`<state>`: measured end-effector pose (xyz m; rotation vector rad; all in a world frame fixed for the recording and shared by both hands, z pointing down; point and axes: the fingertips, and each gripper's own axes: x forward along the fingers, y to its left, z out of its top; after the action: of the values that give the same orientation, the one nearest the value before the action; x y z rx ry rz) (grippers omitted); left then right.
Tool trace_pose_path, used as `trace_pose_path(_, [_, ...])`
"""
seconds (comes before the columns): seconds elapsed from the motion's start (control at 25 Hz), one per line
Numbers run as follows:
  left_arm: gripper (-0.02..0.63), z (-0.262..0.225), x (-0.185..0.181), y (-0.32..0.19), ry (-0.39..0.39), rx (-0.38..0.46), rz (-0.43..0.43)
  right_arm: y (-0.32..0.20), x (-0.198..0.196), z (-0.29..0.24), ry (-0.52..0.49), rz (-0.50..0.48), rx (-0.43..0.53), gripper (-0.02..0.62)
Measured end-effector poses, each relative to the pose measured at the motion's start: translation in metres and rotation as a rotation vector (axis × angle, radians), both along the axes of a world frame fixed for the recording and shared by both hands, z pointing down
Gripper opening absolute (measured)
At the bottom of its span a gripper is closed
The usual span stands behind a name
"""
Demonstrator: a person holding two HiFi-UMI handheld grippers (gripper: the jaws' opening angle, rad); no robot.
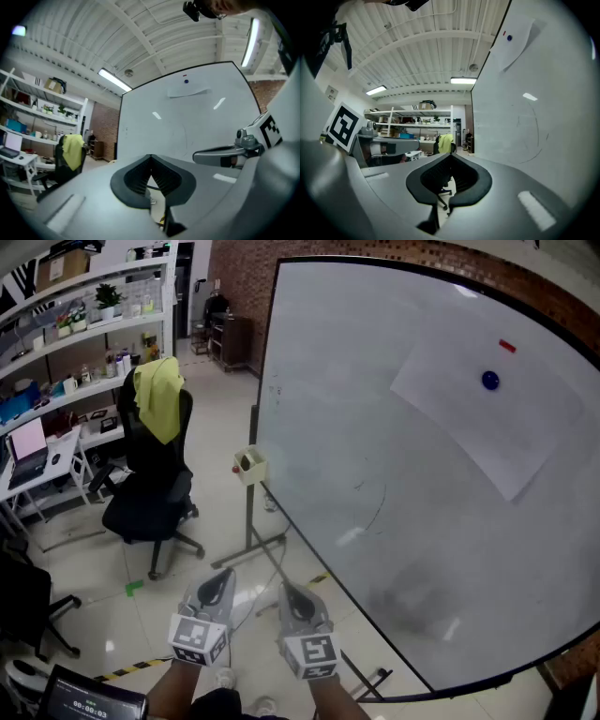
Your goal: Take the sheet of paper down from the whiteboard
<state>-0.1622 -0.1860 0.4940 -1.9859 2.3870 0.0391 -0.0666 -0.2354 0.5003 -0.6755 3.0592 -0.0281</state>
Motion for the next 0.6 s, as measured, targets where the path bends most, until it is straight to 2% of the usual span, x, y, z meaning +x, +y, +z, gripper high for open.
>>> trace_pose_path(0.12, [0.002, -0.001, 0.011, -0.036, -0.001, -0.029, 0.104, -0.019, 0.011, -0.004, 0.009, 0.069, 0.01, 0.014])
trace_pose_path(0.28, [0.002, -0.022, -0.001, -0.11, -0.036, 0.01, 0.257, -0.078, 0.006, -0.01, 0.001, 0.209, 0.014, 0.014])
trace_pose_path(0.48, [0.011, -0.092, 0.035, -0.171, -0.103, 0.135, 0.509, -0.123, 0.061, -0.068, -0.146, 0.448, 0.031, 0.014])
trace_pose_path(0.6, [0.02, -0.152, 0.07, -0.19, -0.147, 0.235, 0.657, -0.133, 0.097, -0.103, -0.156, 0.583, 0.114, 0.014])
